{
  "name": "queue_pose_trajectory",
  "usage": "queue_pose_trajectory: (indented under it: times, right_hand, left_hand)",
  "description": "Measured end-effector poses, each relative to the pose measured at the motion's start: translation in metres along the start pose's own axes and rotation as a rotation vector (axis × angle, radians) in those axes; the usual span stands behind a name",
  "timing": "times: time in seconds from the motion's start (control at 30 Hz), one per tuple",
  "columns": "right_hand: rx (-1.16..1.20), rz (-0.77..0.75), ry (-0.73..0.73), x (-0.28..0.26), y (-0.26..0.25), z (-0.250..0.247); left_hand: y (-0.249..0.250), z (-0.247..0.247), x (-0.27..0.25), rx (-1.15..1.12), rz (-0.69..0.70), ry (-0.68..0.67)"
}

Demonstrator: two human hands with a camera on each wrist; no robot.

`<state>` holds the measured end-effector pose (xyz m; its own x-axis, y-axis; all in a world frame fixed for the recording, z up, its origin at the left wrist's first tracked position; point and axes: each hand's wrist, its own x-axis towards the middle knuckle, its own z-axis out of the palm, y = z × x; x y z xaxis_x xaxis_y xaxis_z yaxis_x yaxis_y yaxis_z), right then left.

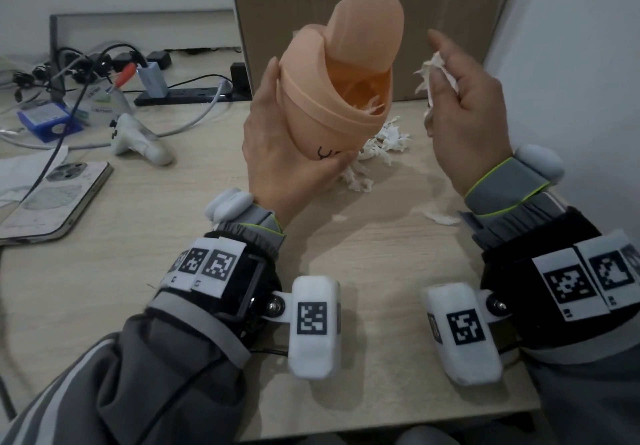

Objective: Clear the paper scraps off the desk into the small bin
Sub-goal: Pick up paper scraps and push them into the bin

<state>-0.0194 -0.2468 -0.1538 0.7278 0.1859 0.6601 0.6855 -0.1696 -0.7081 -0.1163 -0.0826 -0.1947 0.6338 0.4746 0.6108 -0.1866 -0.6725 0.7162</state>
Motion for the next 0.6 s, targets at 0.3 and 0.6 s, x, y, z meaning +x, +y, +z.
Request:
queue_pose_trajectory:
  times: [0.3,0.6]
  right_hand:
    - [0.054,-0.067,-0.119,-0.006,-0.009,0.001]
    - [0.051,-0.187,0.013,-0.010,-0.015,0.001]
  left_hand:
    - [0.000,0.003,-0.001,0.036,0.067,-0.029]
    - [-0.001,0.005,-0.001,0.018,0.084,-0.049]
